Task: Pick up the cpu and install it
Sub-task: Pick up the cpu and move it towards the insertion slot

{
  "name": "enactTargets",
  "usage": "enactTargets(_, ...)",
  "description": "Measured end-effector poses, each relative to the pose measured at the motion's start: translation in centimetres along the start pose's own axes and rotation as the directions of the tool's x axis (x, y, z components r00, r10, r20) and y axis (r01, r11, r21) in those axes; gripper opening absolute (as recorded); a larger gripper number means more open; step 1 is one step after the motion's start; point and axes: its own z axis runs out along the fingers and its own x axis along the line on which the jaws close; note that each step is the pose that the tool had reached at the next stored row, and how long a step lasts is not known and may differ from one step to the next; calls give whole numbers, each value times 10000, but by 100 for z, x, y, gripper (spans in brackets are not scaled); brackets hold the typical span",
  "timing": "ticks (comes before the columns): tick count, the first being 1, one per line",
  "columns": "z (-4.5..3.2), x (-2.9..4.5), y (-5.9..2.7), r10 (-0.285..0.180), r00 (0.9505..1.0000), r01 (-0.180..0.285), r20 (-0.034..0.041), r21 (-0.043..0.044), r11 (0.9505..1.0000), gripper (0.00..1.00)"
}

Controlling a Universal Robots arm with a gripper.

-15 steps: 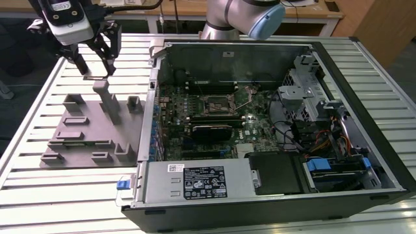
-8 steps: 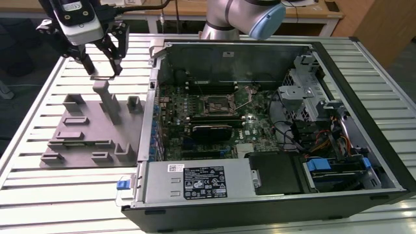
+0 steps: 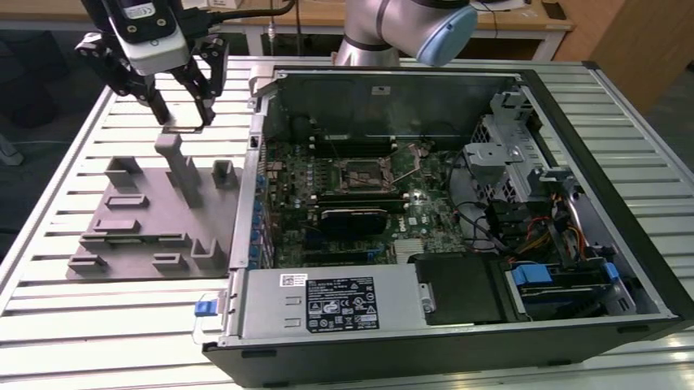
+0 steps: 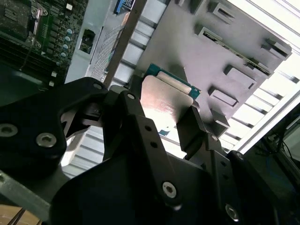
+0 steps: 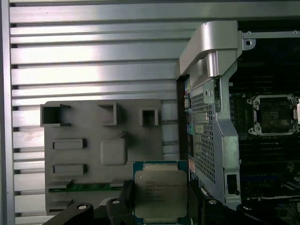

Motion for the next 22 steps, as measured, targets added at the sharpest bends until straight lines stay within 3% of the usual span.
enactTargets(22,12,-330,20,0,10000,0,0,-1,10000,54)
